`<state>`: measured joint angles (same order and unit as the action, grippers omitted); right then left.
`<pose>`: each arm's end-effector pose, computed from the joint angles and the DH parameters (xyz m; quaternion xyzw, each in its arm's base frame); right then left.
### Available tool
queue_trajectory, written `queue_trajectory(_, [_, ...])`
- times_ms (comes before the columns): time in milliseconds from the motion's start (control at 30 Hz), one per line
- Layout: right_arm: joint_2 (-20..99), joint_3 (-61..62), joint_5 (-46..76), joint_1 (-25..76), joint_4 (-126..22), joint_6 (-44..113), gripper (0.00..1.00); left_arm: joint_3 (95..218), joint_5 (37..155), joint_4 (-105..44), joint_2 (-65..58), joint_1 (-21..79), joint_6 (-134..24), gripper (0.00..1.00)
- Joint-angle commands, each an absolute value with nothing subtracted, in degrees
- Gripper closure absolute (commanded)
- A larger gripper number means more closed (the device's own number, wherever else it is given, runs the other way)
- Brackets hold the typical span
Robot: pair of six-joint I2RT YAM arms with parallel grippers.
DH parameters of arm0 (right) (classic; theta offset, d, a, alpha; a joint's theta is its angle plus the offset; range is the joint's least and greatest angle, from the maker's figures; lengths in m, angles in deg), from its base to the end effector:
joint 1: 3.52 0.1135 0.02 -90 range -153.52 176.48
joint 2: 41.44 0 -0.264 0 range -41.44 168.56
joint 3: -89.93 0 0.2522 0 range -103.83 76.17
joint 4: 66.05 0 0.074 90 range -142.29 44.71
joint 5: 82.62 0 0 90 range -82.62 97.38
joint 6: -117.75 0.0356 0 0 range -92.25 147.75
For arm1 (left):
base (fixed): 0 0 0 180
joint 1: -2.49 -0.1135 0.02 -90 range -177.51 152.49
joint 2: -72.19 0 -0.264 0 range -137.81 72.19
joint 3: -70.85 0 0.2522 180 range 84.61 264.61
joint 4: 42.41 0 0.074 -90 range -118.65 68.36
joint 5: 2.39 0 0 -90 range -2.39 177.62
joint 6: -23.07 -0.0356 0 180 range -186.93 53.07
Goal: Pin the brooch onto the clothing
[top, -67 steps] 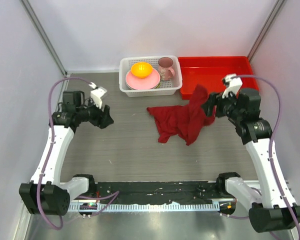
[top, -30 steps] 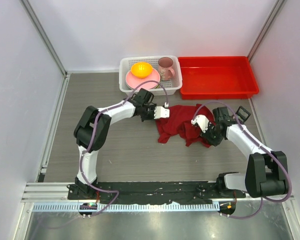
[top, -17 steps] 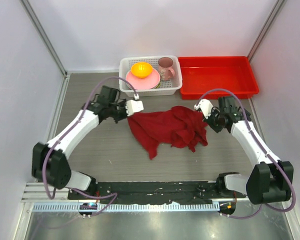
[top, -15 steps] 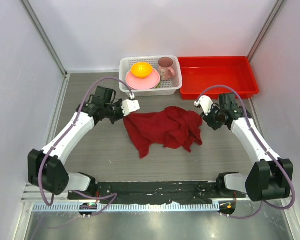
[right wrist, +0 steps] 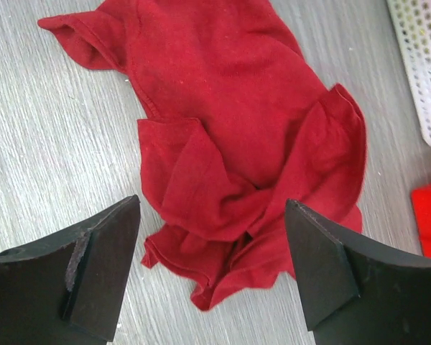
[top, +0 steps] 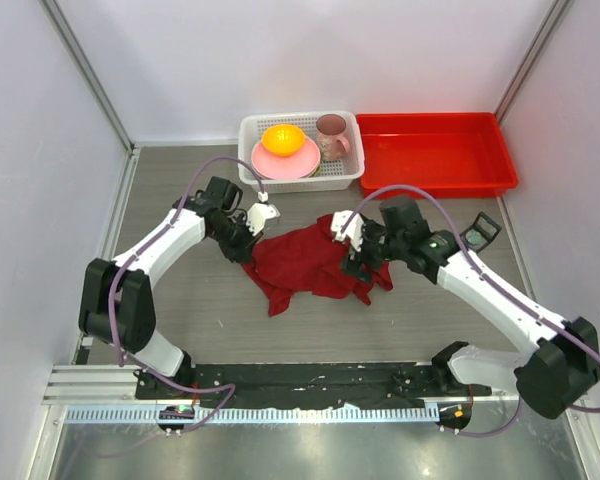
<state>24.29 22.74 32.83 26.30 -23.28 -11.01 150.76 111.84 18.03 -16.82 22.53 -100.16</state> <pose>0.2035 0.1343 0.2905 -0.5757 0.6831 0.1687 0.4165 0.2784 -0.1171 0.2378 0.4647 0.8434 -0.1852 0.1962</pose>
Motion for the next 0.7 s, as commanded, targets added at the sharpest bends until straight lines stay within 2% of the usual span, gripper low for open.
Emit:
queue_trajectory(0, [30.7,23.3,29.5,31.4,-28.6,-13.5,0.15,154.1,115.3,18.2,-17.9,21.2,-95.7,1.0])
queue_trajectory(233, [41.4,22.9,20.7,37.3,-33.2,-14.4,0.12,154.0,116.0,17.1,-19.6,20.9,-94.2,1.0])
queue_trajectory(267, [42.8,22.5,19.4,37.5,-33.7,-14.0,0.16,154.0,116.0,16.9,-19.7,20.8,-94.1,1.0])
queue_trajectory(333, [45.8,21.2,16.3,37.7,-34.2,-11.8,0.3,153.6,116.0,16.4,-19.9,20.8,-94.2,1.0])
queue_trajectory(367, [46.3,20.8,12.8,37.6,-34.6,-10.8,0.6,153.6,115.9,16.4,-19.9,20.7,-94.2,1.0])
queue_trajectory(467, [42.7,20.9,8.3,37.5,-33.1,-10.0,0.99,153.3,115.6,16.0,-19.4,20.2,-94.1,1.0])
queue_trajectory(600, [31.1,21.5,6.1,36.4,-23.6,-11.6,0.99,152.8,116.6,15.9,-19.1,18.7,-93.7,1.0])
queue_trajectory(667, [23.9,21.9,8.5,31.3,-15.6,-15.2,0.99,153.2,117.6,16.4,-19.1,17.6,-93.5,1.0])
